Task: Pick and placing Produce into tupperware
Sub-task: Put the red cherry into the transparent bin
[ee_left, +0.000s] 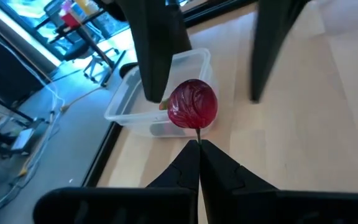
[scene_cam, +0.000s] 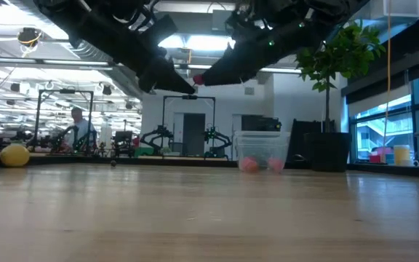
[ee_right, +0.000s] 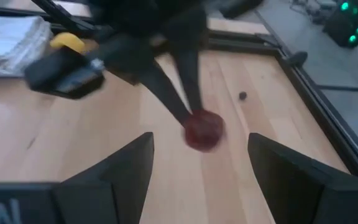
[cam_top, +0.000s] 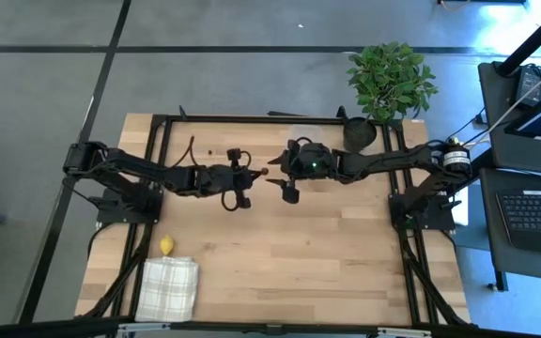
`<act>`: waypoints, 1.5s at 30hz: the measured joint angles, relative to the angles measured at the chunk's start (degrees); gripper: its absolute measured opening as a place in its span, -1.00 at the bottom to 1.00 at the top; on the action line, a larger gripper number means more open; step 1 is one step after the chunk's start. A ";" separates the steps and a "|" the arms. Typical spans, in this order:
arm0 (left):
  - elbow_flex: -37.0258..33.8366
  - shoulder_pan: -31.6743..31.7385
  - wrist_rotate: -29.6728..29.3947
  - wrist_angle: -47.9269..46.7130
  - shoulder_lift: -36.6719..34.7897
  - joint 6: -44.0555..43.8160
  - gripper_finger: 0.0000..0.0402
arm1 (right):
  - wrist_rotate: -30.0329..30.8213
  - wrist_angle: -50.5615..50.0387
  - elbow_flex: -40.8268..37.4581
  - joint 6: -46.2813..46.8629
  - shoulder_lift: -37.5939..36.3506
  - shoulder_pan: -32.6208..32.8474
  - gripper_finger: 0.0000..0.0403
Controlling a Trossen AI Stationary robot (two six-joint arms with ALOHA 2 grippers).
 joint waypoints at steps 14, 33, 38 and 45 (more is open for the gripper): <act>0.00 0.52 4.66 1.37 0.00 -0.38 -1.00 | -0.19 2.96 0.00 -0.16 0.00 2.52 0.27; 0.02 -0.38 4.60 3.28 0.02 0.96 -1.00 | -0.20 2.85 0.00 -1.17 0.00 2.55 -0.56; 0.02 -0.38 4.58 3.23 0.02 0.96 -1.00 | -0.20 2.83 0.00 -1.63 0.00 2.55 -0.70; 0.02 -0.38 4.56 3.23 0.02 0.90 -1.00 | -0.20 2.77 -0.02 -1.42 0.00 2.55 -0.65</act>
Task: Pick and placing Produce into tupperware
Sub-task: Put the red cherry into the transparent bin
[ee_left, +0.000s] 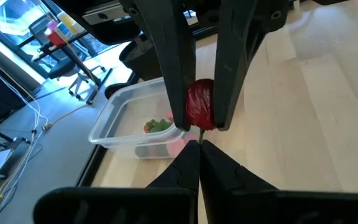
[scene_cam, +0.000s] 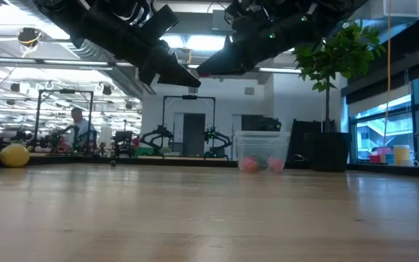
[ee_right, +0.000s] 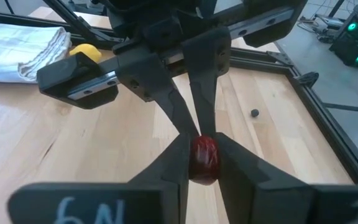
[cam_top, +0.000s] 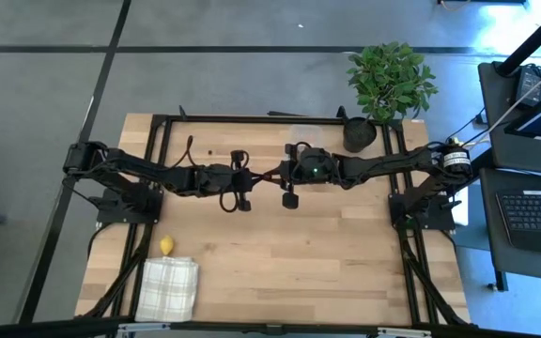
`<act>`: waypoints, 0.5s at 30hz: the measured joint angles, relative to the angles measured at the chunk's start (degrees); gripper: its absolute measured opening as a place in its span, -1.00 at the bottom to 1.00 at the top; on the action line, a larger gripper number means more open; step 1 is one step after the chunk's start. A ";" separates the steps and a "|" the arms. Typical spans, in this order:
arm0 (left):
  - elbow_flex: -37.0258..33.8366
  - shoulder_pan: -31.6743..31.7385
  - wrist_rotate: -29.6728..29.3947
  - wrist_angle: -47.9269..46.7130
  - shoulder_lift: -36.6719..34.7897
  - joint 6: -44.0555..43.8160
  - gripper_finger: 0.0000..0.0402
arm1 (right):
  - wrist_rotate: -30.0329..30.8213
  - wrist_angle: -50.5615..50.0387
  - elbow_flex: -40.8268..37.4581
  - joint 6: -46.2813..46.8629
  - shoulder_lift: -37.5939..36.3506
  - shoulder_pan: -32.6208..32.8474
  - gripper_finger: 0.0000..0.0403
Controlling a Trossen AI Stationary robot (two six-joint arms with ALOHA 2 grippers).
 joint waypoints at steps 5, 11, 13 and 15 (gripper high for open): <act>0.00 0.00 -0.01 -0.06 0.00 0.07 -1.00 | 0.00 -0.12 0.00 -0.02 0.00 0.00 -0.68; 0.00 -0.02 -0.20 -0.34 0.00 -0.18 -0.83 | 0.02 -1.00 0.00 -0.02 0.06 0.00 -0.68; 0.00 -0.02 -0.29 -0.33 0.00 -0.70 -0.71 | 0.09 -1.33 -0.04 -0.02 0.07 0.00 -0.68; 0.00 -0.01 -0.31 -0.33 0.00 -1.29 -0.57 | 0.17 -1.48 -0.04 -0.02 0.07 0.00 -0.69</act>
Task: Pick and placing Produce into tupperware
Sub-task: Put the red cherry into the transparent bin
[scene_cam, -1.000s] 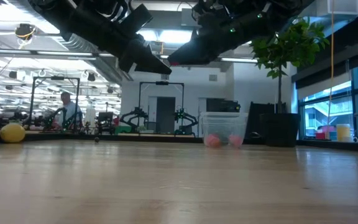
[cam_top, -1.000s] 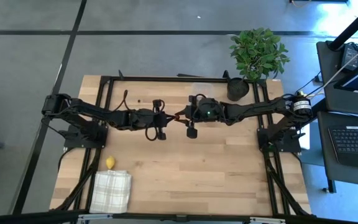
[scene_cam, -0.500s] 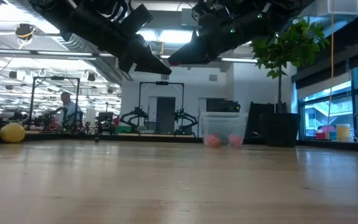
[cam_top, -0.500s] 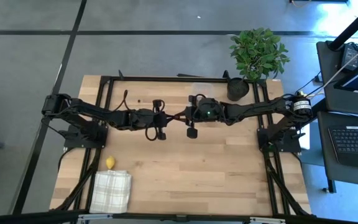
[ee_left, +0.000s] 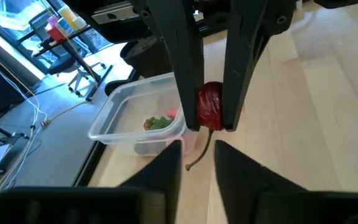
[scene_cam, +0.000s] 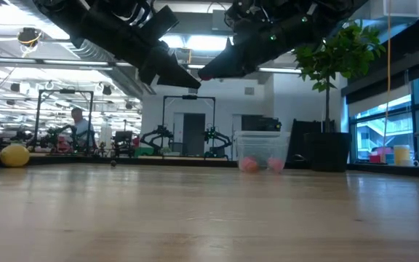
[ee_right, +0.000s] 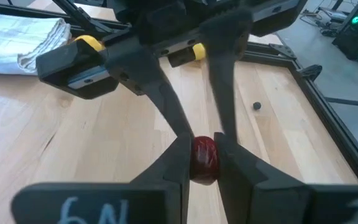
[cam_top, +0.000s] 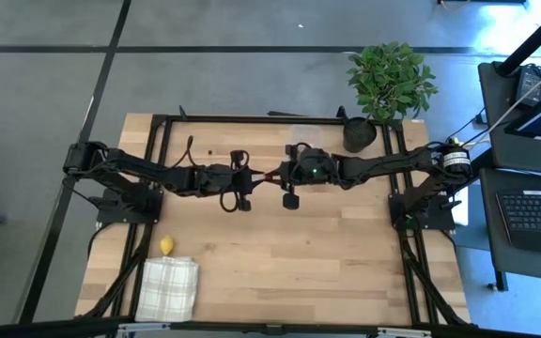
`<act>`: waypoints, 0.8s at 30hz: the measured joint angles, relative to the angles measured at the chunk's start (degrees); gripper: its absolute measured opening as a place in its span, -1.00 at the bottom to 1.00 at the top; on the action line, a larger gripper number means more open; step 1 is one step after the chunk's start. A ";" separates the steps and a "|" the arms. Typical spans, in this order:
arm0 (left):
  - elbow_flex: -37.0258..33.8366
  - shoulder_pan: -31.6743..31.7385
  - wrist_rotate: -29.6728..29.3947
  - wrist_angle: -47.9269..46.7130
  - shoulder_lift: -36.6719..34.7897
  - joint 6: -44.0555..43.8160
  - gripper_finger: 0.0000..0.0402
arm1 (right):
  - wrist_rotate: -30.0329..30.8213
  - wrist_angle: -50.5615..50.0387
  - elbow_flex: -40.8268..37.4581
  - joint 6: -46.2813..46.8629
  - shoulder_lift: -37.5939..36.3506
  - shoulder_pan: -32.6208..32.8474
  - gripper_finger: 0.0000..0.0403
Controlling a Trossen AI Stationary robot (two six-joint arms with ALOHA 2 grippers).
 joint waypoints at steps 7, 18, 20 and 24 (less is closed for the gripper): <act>0.00 0.57 -1.67 -5.42 0.00 -9.96 -0.16 | 4.25 -2.86 0.00 -1.84 0.00 -1.12 -0.68; 0.00 5.65 -2.12 -16.64 0.00 -25.33 -0.02 | 5.89 -10.65 0.00 -1.17 0.02 -10.23 -0.67; 0.00 6.54 -2.00 -17.63 0.00 -26.15 -0.02 | 7.37 -13.04 0.00 0.65 0.02 -12.36 -0.67; 0.00 7.83 -0.86 -18.43 0.00 -27.48 -0.01 | 8.49 -17.65 0.00 5.74 0.02 -16.66 -0.67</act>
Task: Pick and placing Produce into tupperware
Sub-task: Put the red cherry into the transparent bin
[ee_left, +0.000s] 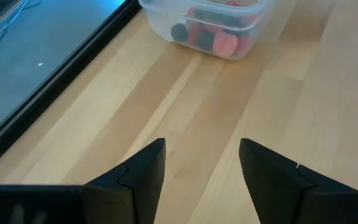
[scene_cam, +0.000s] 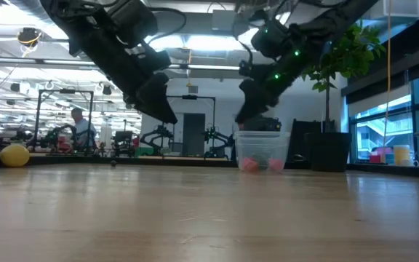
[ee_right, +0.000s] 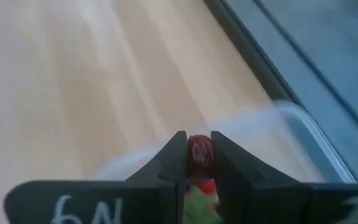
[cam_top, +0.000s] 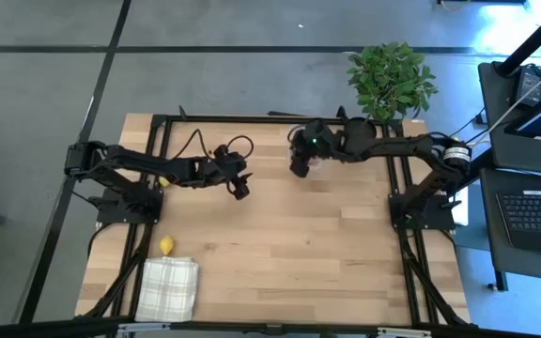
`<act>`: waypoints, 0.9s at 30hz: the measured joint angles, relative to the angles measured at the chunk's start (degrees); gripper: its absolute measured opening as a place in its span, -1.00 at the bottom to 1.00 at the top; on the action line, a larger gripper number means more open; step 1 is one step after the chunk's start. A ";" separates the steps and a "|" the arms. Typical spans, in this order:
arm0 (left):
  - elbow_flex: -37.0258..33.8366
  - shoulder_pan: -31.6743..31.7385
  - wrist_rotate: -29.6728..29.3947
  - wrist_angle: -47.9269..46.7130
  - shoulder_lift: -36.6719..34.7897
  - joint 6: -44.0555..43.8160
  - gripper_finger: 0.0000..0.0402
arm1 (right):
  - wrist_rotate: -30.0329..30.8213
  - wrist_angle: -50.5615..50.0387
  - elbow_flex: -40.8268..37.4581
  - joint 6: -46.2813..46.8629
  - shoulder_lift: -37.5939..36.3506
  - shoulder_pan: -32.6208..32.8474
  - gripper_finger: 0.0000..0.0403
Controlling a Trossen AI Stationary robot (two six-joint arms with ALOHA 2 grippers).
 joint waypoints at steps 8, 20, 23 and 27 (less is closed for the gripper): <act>0.00 0.92 1.25 0.04 0.00 -0.08 -0.01 | -0.51 -4.53 0.00 8.47 0.00 -4.84 -0.67; 0.00 0.92 1.25 0.03 0.00 -0.17 0.00 | -0.53 -5.63 0.00 9.32 0.00 -5.41 -0.67; 0.00 0.92 1.26 0.03 0.00 -0.12 0.00 | -0.51 -5.63 0.00 9.32 0.00 -5.41 -0.65; 0.00 0.92 1.26 0.03 0.00 -0.10 0.00 | -0.51 -5.63 0.00 9.32 -0.02 -5.41 -0.51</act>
